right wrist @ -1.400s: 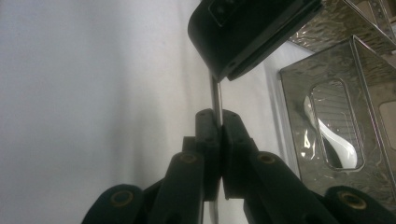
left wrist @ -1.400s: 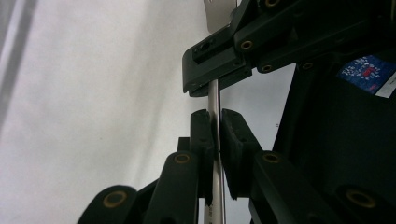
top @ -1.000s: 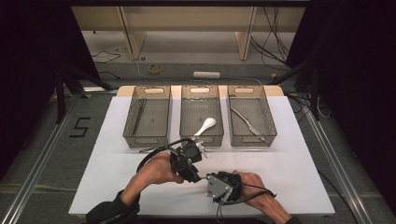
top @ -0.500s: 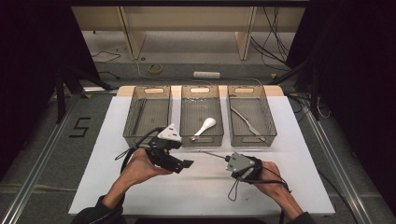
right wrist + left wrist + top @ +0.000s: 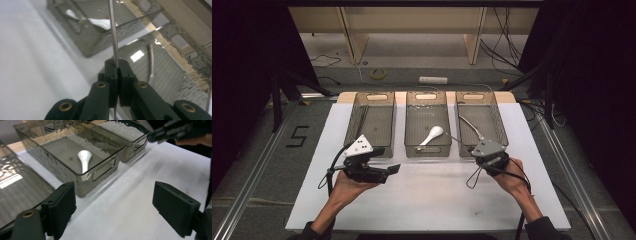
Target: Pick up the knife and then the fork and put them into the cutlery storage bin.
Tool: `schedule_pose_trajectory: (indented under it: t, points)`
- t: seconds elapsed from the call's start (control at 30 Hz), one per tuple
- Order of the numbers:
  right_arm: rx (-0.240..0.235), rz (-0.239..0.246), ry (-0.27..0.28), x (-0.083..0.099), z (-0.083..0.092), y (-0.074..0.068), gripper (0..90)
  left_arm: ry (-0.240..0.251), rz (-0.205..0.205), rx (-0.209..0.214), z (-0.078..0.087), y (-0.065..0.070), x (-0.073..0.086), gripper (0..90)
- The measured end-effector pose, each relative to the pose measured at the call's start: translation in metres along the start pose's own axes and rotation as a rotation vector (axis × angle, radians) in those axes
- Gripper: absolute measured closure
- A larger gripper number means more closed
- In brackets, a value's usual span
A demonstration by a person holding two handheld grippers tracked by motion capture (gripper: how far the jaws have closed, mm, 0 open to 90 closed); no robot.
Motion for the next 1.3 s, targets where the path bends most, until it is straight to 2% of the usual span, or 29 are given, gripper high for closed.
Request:
schedule_pose_trajectory:
  t: [0.2, 0.3, 0.4, 0.53, 0.6, 0.63, 0.7, 0.87, 0.97, 1.13, 1.3]
  points:
    - [0.047, -0.107, -0.002, 0.000, -0.012, 0.029, 88.2, 0.073, 0.012, -0.038, 0.014, -0.004, 0.004, 17.8]
    - [0.062, -0.149, -0.008, -0.001, -0.018, 0.040, 88.2, 0.092, 0.020, -0.043, 0.019, -0.005, 0.006, 17.6]
    - [0.070, -0.174, -0.019, -0.002, -0.023, 0.048, 88.1, 0.100, 0.025, -0.051, 0.023, -0.005, 0.009, 17.4]
    - [0.066, -0.250, -0.045, -0.004, -0.032, 0.060, 88.1, 0.092, 0.015, -0.055, 0.027, -0.004, 0.013, 17.0]
    - [0.083, -0.264, -0.061, -0.004, -0.036, 0.065, 88.1, 0.091, 0.020, -0.051, 0.028, -0.003, 0.014, 16.9]
    - [0.077, -0.298, -0.059, -0.005, -0.038, 0.067, 88.1, 0.087, 0.016, -0.048, 0.029, -0.002, 0.015, 16.9]
    - [0.070, -0.333, -0.048, -0.007, -0.038, 0.071, 88.1, 0.086, 0.015, -0.046, 0.030, -0.001, 0.015, 16.9]
    - [0.068, -0.339, -0.047, -0.023, -0.033, 0.079, 88.1, 0.077, 0.016, -0.040, 0.029, 0.000, 0.017, 16.9]
    - [0.080, -0.340, -0.066, -0.027, -0.037, 0.086, 88.1, 0.076, 0.009, -0.041, 0.029, 0.001, 0.016, 16.9]
    - [0.098, -0.366, -0.131, -0.018, -0.053, 0.094, 88.1, 0.079, 0.010, -0.046, 0.030, 0.000, 0.016, 16.9]
    - [0.111, -0.425, -0.197, -0.002, -0.066, 0.101, 88.0, 0.084, 0.008, -0.046, 0.030, 0.000, 0.017, 16.9]
Point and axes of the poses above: each handheld gripper's, and its own axes: z roughly backward along the jaws, x roughly out of its underside, y roughly to its right, the point moved 3 cm from there along -z, roughly forward along the jaws, and after that the axes turned 10 degrees about y, right-handed, at the moved point
